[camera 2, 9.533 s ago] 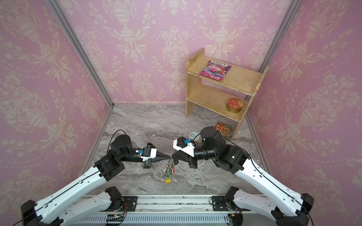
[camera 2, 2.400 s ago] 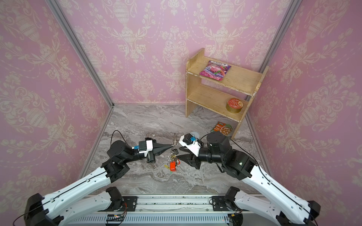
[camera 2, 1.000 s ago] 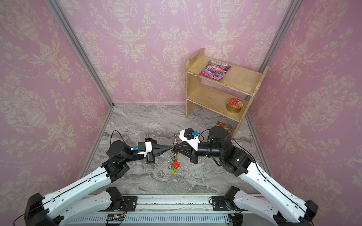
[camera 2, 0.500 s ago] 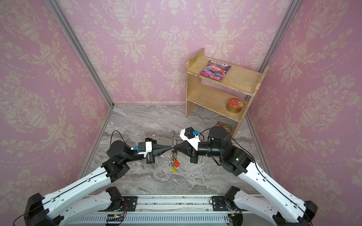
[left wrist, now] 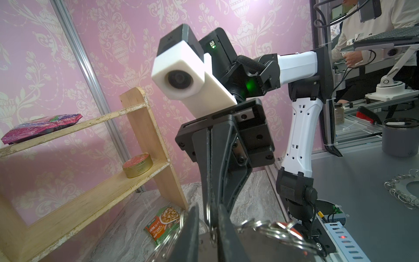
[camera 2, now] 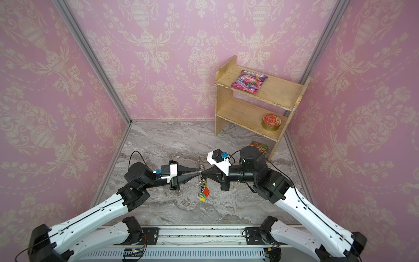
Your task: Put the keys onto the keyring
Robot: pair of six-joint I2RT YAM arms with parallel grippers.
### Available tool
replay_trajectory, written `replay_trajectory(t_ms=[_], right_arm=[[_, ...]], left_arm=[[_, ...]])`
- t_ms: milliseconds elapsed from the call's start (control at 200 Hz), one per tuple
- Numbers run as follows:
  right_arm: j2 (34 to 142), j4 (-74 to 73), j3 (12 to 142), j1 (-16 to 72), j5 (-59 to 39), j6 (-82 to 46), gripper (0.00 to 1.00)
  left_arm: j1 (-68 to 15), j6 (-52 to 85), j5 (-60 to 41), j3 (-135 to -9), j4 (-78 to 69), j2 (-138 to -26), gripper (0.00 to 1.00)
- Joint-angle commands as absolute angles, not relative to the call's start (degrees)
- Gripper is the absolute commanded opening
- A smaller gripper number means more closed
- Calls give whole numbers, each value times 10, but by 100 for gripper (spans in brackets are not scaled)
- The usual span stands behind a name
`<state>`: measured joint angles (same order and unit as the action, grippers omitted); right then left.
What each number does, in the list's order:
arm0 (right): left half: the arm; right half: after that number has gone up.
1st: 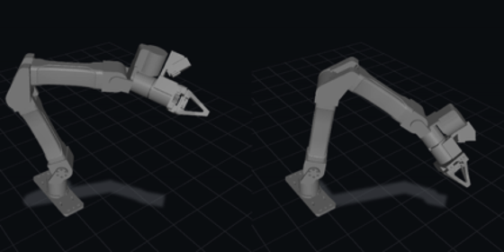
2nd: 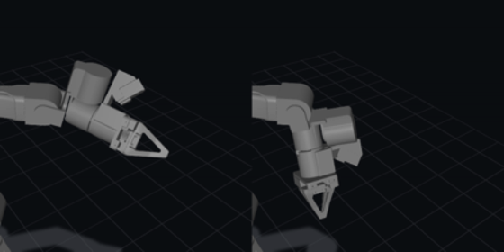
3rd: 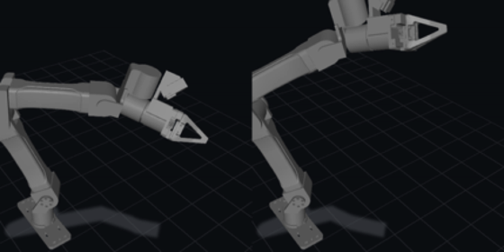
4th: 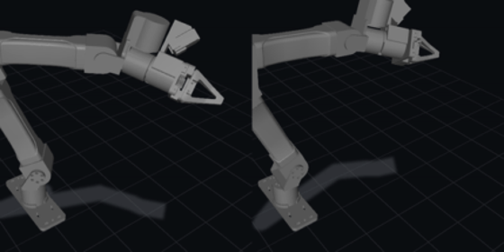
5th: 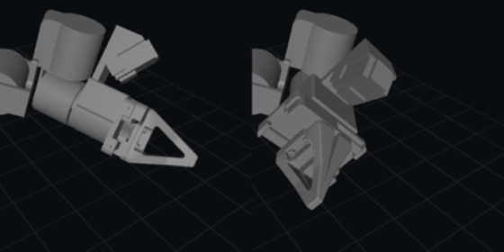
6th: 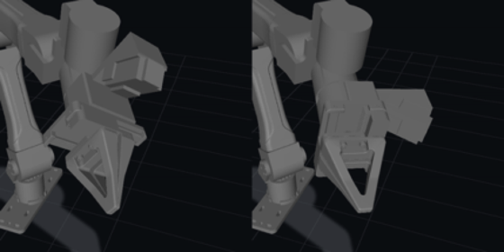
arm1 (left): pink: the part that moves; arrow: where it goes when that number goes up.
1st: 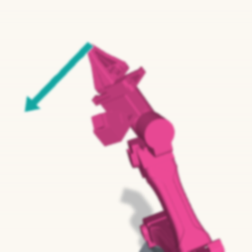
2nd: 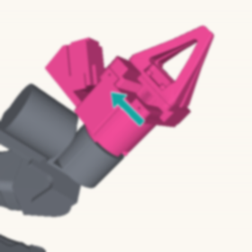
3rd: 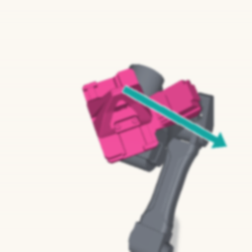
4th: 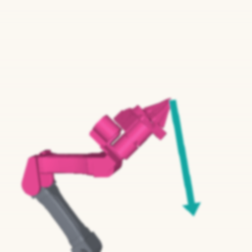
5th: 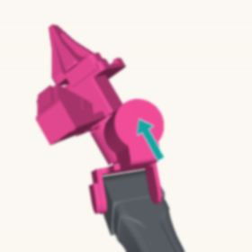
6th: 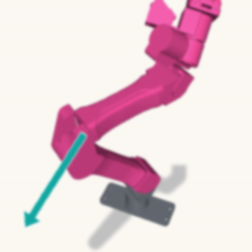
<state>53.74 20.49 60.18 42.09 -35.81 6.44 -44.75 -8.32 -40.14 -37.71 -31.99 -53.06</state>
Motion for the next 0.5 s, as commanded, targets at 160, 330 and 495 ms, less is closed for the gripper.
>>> replay_trajectory(t_ms=[160, 330, 495], right_arm=[[552, 282, 660, 421, -345, 108, 0], [579, 349, 701, 424, -305, 131, 0], [595, 381, 716, 439, -259, 143, 0]], left_arm=[[-446, -112, -389, -415, -214, -509, 32], [-446, -163, -368, -505, -17, -521, 41], [-449, -181, -347, -557, 98, -547, 50]])
